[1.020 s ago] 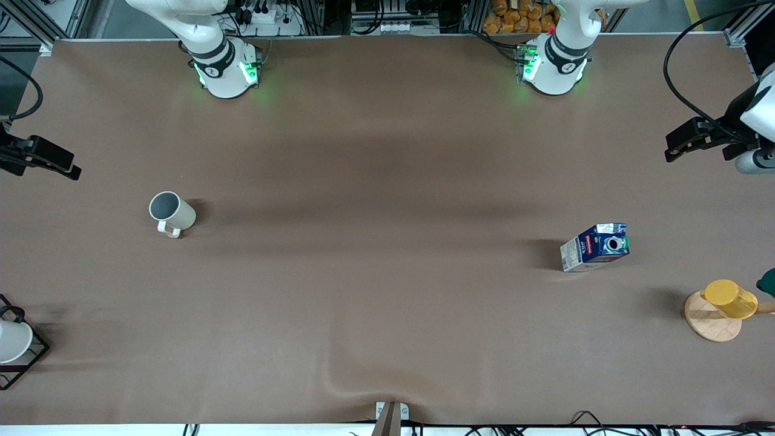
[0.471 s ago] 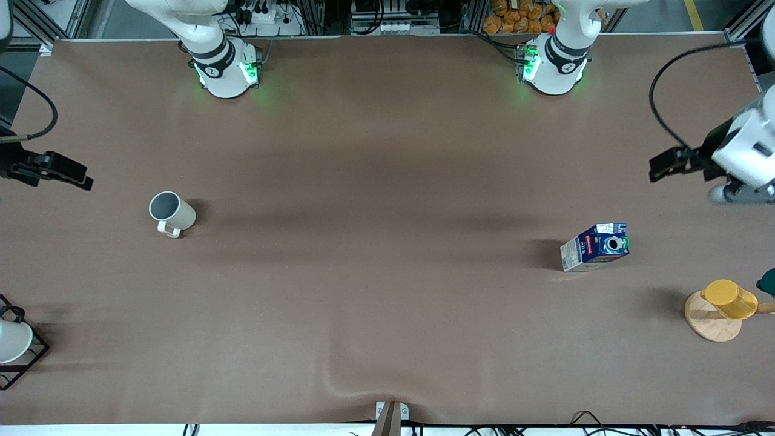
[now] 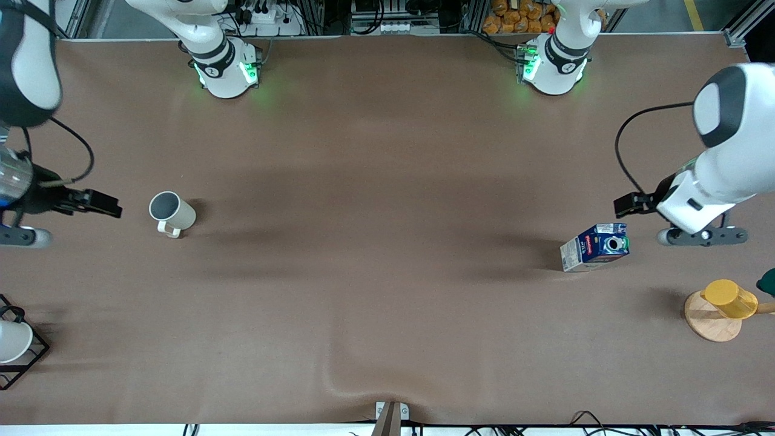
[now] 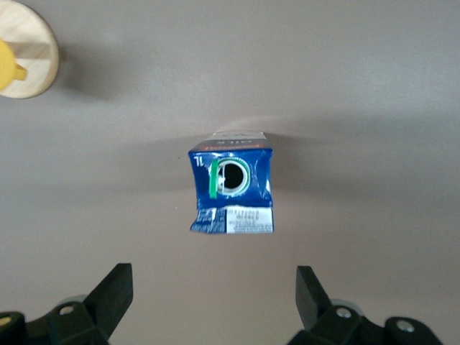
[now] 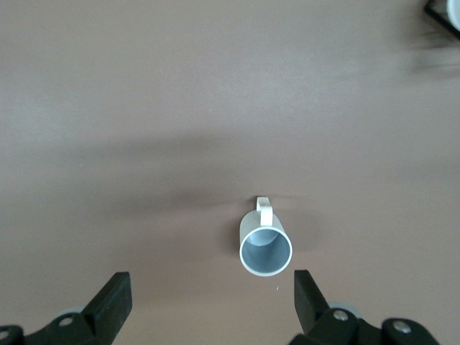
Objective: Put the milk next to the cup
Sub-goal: 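Reach the left gripper to the milk carton while the right gripper reaches the mug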
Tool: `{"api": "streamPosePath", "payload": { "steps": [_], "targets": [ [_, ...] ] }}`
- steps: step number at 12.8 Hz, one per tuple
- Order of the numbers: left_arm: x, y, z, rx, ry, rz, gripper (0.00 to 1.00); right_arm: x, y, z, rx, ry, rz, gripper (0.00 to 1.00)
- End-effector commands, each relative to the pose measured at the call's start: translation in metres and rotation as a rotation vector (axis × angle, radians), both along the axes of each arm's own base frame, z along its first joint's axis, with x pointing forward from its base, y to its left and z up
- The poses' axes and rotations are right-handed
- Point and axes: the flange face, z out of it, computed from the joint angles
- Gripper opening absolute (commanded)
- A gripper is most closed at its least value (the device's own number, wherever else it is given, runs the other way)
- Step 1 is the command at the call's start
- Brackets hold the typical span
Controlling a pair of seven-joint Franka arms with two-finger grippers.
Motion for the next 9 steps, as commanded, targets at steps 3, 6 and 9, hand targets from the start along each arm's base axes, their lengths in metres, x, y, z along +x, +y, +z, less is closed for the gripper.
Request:
{"api": "streamPosePath", "payload": {
  "steps": [3, 6, 9],
  "targets": [
    [-0.001, 0.001, -0.041, -0.040, 0.036, 0.030, 1.00, -0.023, -0.006, -0.088, 0.008, -0.031, 0.015, 1.00],
    [0.001, 0.001, -0.056, -0.040, 0.059, 0.029, 1.00, -0.070, -0.004, -0.156, 0.001, -0.078, -0.007, 1.00],
    [0.004, 0.002, -0.060, -0.038, 0.054, 0.028, 1.00, -0.105, 0.000, -0.195, -0.005, -0.033, -0.087, 1.00]
  ]
}}
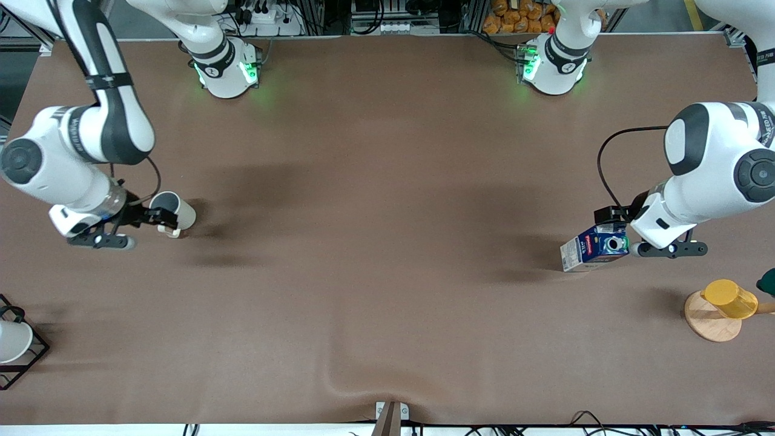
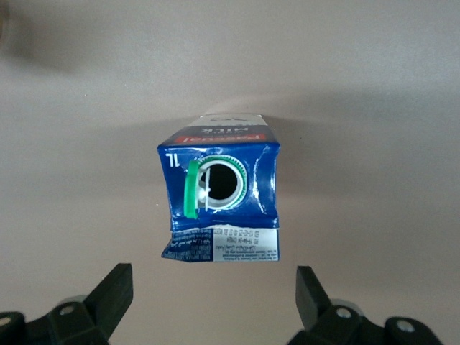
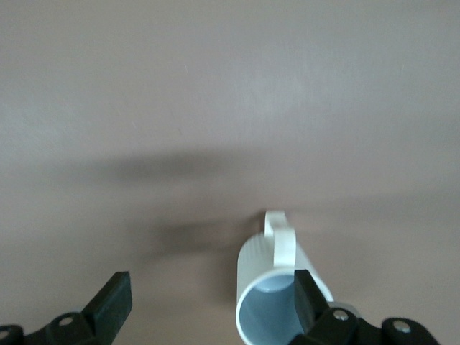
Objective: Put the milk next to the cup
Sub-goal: 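Reach the left gripper to the milk carton while the right gripper reaches the mug, then close the left gripper on the milk carton while the right gripper grasps the mug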
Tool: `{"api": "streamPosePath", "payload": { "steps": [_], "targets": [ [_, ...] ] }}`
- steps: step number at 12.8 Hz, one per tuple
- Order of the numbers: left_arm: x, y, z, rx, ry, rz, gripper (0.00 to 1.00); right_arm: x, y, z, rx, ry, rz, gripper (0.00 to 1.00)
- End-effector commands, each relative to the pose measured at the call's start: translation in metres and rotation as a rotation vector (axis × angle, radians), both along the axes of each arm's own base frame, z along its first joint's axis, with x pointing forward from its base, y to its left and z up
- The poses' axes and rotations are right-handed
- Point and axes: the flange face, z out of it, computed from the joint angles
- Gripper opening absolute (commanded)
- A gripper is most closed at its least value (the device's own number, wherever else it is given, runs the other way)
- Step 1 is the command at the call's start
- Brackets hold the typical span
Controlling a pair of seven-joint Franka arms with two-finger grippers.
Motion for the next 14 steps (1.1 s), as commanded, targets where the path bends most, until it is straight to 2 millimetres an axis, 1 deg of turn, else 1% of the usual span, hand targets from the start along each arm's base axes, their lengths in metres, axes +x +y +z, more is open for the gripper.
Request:
{"api": "streamPosePath", "payload": {
  "steps": [1, 2, 3, 4, 6, 8, 9, 10, 11, 12, 13, 14],
  "targets": [
    [0.003, 0.001, -0.006, -0.017, -0.012, 0.018, 1.00, -0.046, 0.006, -0.019, -0.003, -0.035, -0.043, 1.00],
    [0.005, 0.001, -0.007, -0.018, -0.027, 0.020, 1.00, -0.052, 0.008, -0.031, -0.003, -0.065, -0.039, 1.00],
    [0.007, 0.001, -0.011, -0.018, -0.030, 0.020, 1.00, -0.054, 0.008, -0.043, -0.003, -0.060, -0.048, 1.00],
    [0.007, 0.002, -0.013, -0.018, -0.027, 0.020, 1.00, -0.054, 0.012, -0.050, -0.002, -0.049, -0.039, 1.00],
    [0.007, 0.004, -0.013, -0.018, -0.027, 0.023, 1.00, -0.054, 0.012, -0.065, -0.005, -0.031, -0.030, 1.00],
    [0.009, 0.005, -0.021, -0.018, -0.024, 0.028, 1.00, -0.054, 0.012, -0.075, -0.005, -0.029, -0.038, 0.99],
    [0.010, 0.005, -0.022, -0.019, -0.029, 0.026, 1.00, -0.053, 0.008, -0.082, -0.004, -0.021, -0.047, 0.91],
    [0.010, 0.004, -0.027, -0.020, -0.021, 0.027, 1.00, -0.052, 0.004, -0.091, -0.003, -0.024, -0.055, 0.78],
    [0.010, 0.005, -0.028, -0.019, -0.020, 0.026, 1.00, -0.051, 0.003, -0.103, -0.002, -0.032, -0.057, 0.61],
    [0.010, 0.004, -0.028, -0.019, -0.019, 0.025, 1.00, -0.049, 0.003, -0.106, -0.002, -0.035, -0.057, 0.41],
    [0.010, 0.004, -0.029, -0.020, -0.018, 0.029, 1.00, -0.048, 0.003, -0.105, -0.002, -0.034, -0.057, 0.25],
    [0.010, 0.003, -0.030, -0.020, -0.015, 0.027, 1.00, -0.046, -0.004, -0.102, -0.002, -0.038, -0.069, 0.04]
  ]
}}
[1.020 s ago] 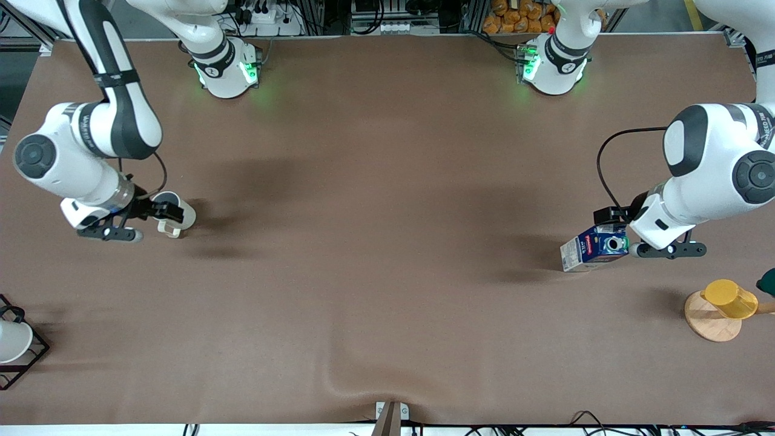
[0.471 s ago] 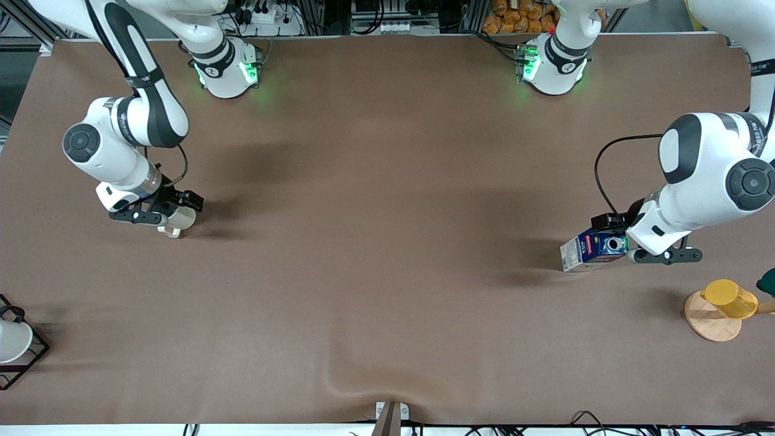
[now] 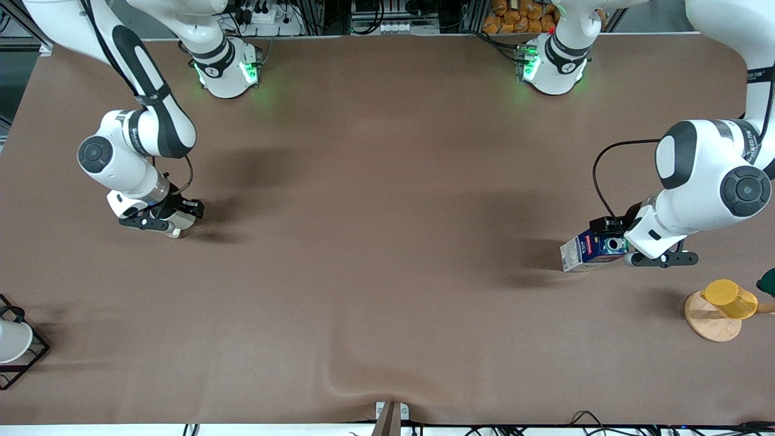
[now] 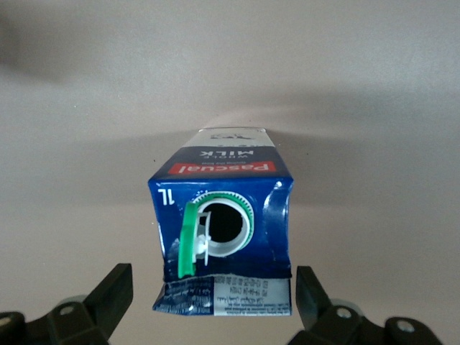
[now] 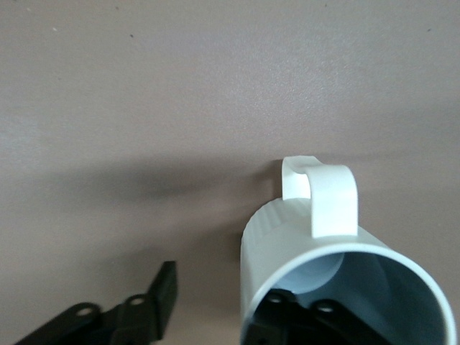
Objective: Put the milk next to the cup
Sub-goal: 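Close the left gripper on the milk carton while the right gripper grasps the mug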
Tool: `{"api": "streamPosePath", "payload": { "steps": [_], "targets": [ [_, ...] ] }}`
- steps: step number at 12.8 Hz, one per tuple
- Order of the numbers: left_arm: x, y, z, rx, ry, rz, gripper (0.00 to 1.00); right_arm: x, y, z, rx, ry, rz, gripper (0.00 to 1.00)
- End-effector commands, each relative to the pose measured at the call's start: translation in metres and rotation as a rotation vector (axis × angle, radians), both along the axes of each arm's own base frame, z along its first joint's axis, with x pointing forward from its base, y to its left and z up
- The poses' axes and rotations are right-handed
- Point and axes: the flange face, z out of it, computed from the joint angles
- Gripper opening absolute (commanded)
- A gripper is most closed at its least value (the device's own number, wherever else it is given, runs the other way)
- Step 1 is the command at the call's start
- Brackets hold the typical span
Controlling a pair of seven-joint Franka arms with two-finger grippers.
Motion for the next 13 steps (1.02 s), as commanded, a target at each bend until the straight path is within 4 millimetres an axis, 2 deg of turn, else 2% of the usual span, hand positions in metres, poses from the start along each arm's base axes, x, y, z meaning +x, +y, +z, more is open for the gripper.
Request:
{"api": "streamPosePath", "payload": {
  "steps": [1, 4, 6, 7, 9, 11, 13],
  "targets": [
    [0.000, -0.001, -0.001, -0.017, -0.008, 0.021, 1.00, 0.009, -0.009, 0.010, -0.002, -0.018, -0.027, 0.00],
    [0.000, -0.001, -0.002, -0.017, -0.005, 0.021, 1.00, 0.018, -0.004, 0.044, -0.003, -0.018, -0.025, 0.00],
    [0.000, 0.000, -0.003, -0.017, -0.002, 0.022, 1.00, 0.035, 0.018, 0.074, 0.001, 0.019, 0.016, 0.00],
    [0.000, -0.001, -0.004, -0.017, 0.000, 0.021, 0.98, 0.041, 0.024, 0.081, 0.010, 0.037, 0.018, 0.00],
    [0.000, -0.001, -0.010, -0.017, 0.009, 0.021, 0.94, 0.059, 0.073, 0.107, 0.010, 0.017, 0.011, 0.00],
    [0.001, -0.001, -0.010, -0.017, 0.009, 0.021, 0.89, 0.076, 0.137, 0.140, 0.000, 0.048, -0.042, 0.00],
    [0.001, -0.002, -0.010, -0.017, 0.009, 0.020, 0.77, 0.083, 0.218, 0.148, -0.005, 0.041, -0.110, 0.00]
  ]
}}
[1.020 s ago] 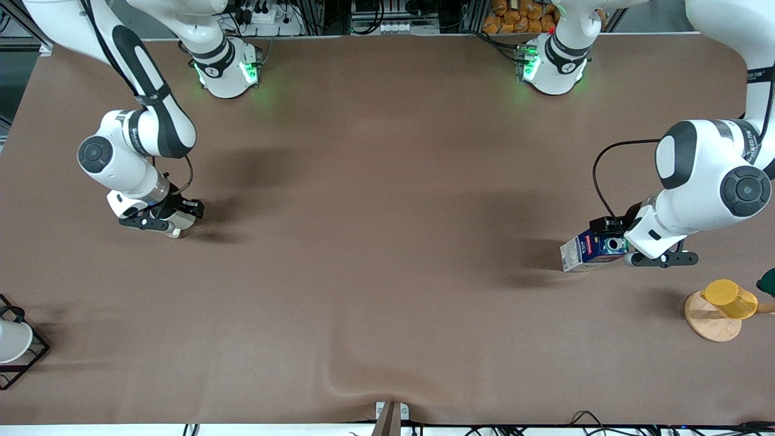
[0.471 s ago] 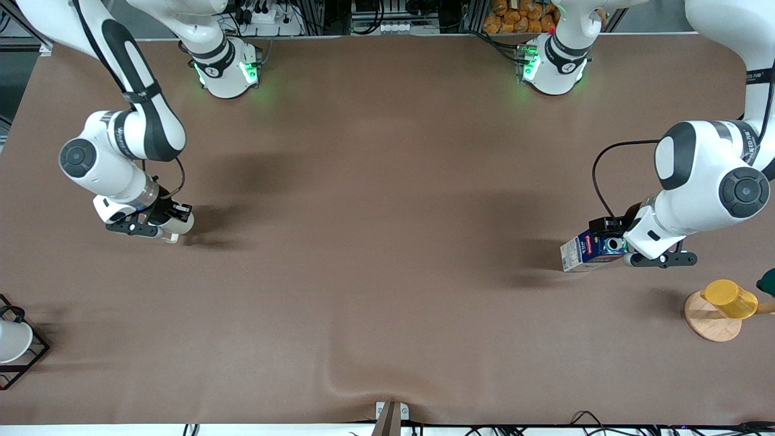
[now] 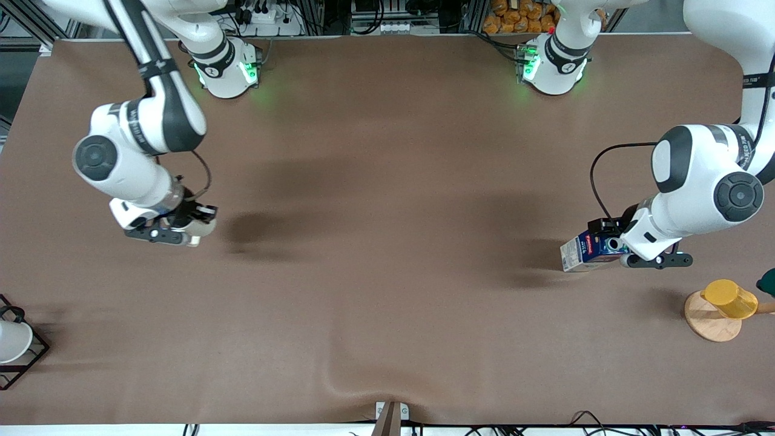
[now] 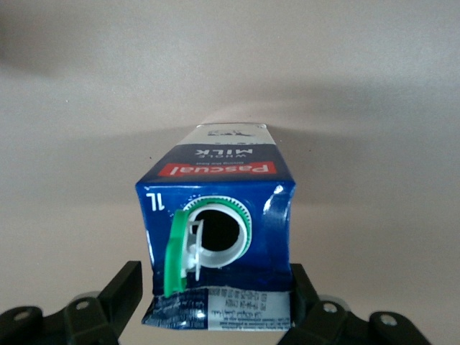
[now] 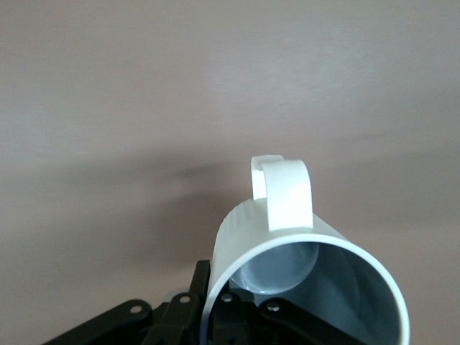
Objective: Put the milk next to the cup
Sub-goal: 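Carry the mug to mid-table with the right gripper while the left gripper lifts the carton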
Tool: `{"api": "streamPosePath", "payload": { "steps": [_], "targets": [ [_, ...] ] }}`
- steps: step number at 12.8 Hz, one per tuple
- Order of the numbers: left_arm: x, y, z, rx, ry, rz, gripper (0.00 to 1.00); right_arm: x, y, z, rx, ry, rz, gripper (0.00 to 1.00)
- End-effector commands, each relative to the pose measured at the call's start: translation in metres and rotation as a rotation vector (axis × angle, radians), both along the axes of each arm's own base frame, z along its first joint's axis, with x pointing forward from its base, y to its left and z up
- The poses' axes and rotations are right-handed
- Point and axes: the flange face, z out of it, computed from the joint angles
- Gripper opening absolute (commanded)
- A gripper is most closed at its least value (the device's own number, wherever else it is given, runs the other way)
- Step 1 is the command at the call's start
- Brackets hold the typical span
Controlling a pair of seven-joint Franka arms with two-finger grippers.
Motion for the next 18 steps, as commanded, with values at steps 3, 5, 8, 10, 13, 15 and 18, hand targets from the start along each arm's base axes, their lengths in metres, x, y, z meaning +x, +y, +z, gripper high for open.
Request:
{"api": "streamPosePath", "payload": {
  "steps": [3, 5, 8, 10, 13, 15, 18],
  "targets": [
    [0.001, -0.002, 0.002, -0.017, -0.011, 0.020, 0.69, 0.019, 0.176, -0.014, 0.014, -0.010, -0.116, 0.00],
    [0.001, -0.003, 0.003, -0.017, -0.011, 0.017, 0.68, 0.000, 0.265, -0.054, 0.003, 0.003, -0.098, 0.00],
    [0.001, -0.008, 0.017, -0.020, -0.025, 0.003, 0.69, -0.013, 0.331, -0.089, 0.016, -0.003, -0.129, 0.00],
    [-0.001, -0.020, 0.025, -0.025, -0.023, -0.015, 0.69, -0.019, 0.344, -0.089, 0.049, -0.032, -0.114, 0.00],
    [-0.006, -0.052, 0.039, -0.031, -0.034, -0.013, 0.69, -0.041, 0.361, -0.105, 0.019, -0.028, -0.069, 0.43],
    [-0.009, -0.074, 0.053, -0.031, -0.027, 0.007, 0.69, -0.039, 0.358, -0.101, 0.013, -0.029, -0.072, 0.82],
    [-0.013, -0.110, 0.071, -0.029, -0.010, 0.051, 0.69, -0.028, 0.343, -0.054, 0.016, -0.035, -0.087, 1.00]
  ]
}}
